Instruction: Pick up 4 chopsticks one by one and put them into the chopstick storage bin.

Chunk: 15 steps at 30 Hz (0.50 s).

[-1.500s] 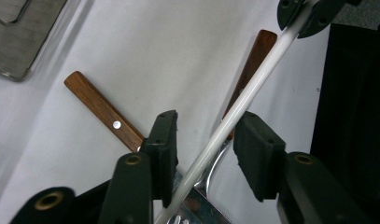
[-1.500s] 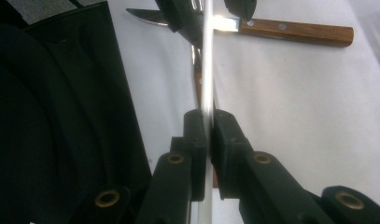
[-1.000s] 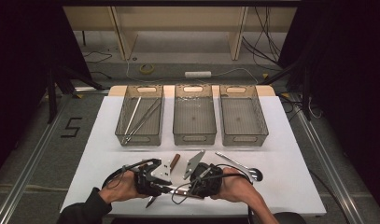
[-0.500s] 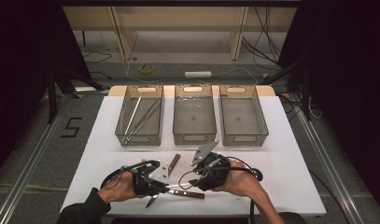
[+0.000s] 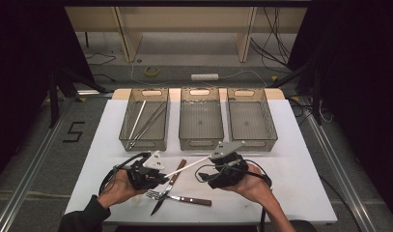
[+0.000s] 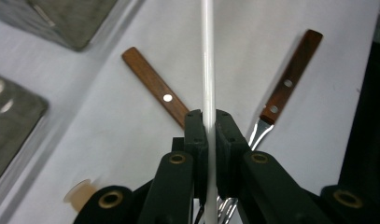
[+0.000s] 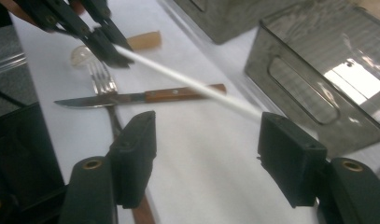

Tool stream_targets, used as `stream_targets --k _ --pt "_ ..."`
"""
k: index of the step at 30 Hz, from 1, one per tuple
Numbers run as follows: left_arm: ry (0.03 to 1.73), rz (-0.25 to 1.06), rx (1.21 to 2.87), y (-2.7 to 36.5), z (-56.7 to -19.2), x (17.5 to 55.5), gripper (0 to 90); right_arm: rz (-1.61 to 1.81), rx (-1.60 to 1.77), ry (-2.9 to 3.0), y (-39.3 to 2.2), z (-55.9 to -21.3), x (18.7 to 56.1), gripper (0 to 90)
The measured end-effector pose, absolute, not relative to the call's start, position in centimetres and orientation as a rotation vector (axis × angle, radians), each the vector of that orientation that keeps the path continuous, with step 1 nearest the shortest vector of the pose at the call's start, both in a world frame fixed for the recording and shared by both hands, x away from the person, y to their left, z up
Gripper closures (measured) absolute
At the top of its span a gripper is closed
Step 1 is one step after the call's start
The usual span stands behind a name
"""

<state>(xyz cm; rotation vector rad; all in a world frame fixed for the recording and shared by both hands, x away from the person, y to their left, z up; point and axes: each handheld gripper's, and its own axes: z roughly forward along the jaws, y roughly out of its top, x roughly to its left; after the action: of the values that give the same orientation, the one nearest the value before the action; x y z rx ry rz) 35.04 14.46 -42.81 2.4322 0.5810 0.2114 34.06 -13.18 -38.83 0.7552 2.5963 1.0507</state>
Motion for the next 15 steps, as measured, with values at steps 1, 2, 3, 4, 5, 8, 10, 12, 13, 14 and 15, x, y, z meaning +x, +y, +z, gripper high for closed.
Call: stream_targets --k 1,2,3,4,5,8,10,12,13,14,15 --pt "0.597 0.212 2.424 14.6 -42.8 35.1 85.0 1.056 0.775 2.589 -13.5 -39.0 34.2 36.9" --pt "0.61 0.215 2.419 14.7 -42.7 35.2 85.0 1.059 0.792 2.584 -13.6 -39.2 34.3 36.3" --pt "0.623 0.218 2.408 14.8 -42.7 35.2 85.0 1.059 0.809 2.578 -13.8 -39.3 34.3 36.1" --pt "0.634 0.216 2.398 14.9 -42.7 35.3 85.0 1.063 0.819 2.568 -14.1 -39.4 34.4 36.0" --pt "0.638 0.212 2.395 15.0 -42.6 35.4 85.0 1.07 0.835 2.56 -14.2 -39.5 34.5 35.8" --pt "0.67 0.218 2.378 15.3 -42.6 35.5 85.0 1.086 0.864 2.534 -14.7 -39.8 34.7 35.5" --pt "0.69 0.223 2.36 15.5 -42.5 35.6 85.0 1.099 0.886 2.52 -15.1 -39.9 34.8 35.5" --pt "0.708 0.23 2.348 15.8 -42.4 35.7 84.9 1.112 0.914 2.506 -15.4 -40.1 34.9 35.2" --pt "0.723 0.229 2.333 15.9 -42.3 35.7 85.0 1.118 0.927 2.499 -15.6 -40.2 34.9 34.6" --pt "0.735 0.234 2.326 16.1 -42.3 35.8 85.0 1.12 0.935 2.491 -15.7 -40.3 34.9 34.2" --pt "0.747 0.236 2.318 16.3 -42.2 35.9 85.0 1.123 0.942 2.485 -15.9 -40.4 35.0 34.3"
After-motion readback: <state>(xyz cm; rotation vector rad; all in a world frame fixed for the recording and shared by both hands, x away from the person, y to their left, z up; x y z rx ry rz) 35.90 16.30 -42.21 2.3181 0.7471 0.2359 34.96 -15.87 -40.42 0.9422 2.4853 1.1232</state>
